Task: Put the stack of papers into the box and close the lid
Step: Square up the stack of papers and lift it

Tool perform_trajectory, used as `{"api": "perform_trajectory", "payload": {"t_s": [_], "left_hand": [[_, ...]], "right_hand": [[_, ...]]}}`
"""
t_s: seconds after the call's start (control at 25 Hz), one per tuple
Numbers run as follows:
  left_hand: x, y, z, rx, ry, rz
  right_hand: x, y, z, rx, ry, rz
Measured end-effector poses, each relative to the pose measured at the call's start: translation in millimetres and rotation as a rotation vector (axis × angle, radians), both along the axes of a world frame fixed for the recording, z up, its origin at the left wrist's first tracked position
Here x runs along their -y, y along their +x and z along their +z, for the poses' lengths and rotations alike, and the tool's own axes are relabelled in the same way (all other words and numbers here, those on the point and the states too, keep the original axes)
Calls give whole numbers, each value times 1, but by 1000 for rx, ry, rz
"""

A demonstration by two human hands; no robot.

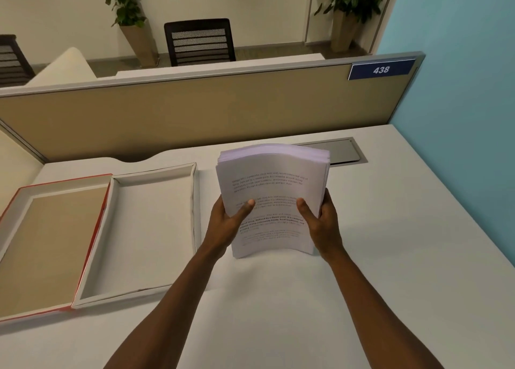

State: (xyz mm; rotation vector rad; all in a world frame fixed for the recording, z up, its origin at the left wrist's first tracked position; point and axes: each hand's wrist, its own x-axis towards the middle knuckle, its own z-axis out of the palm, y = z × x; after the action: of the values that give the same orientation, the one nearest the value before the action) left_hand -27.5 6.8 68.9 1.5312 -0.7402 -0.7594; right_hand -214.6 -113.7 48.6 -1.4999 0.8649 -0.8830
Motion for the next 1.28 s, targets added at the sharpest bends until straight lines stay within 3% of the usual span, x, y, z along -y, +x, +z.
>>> {"api": "perform_trajectory", "payload": {"t_s": [0.44, 0.96, 1.28], "left_hand": [[-13, -17, -10, 66, -46, 88], [-33, -29, -21, 131, 28, 84], [-55, -1, 9, 151, 133, 83]], "right_hand": [[-15, -15, -14, 34, -26, -56], [-30, -36, -34, -225, -110, -31], [-35, -23, 3, -330, -210, 93]]}}
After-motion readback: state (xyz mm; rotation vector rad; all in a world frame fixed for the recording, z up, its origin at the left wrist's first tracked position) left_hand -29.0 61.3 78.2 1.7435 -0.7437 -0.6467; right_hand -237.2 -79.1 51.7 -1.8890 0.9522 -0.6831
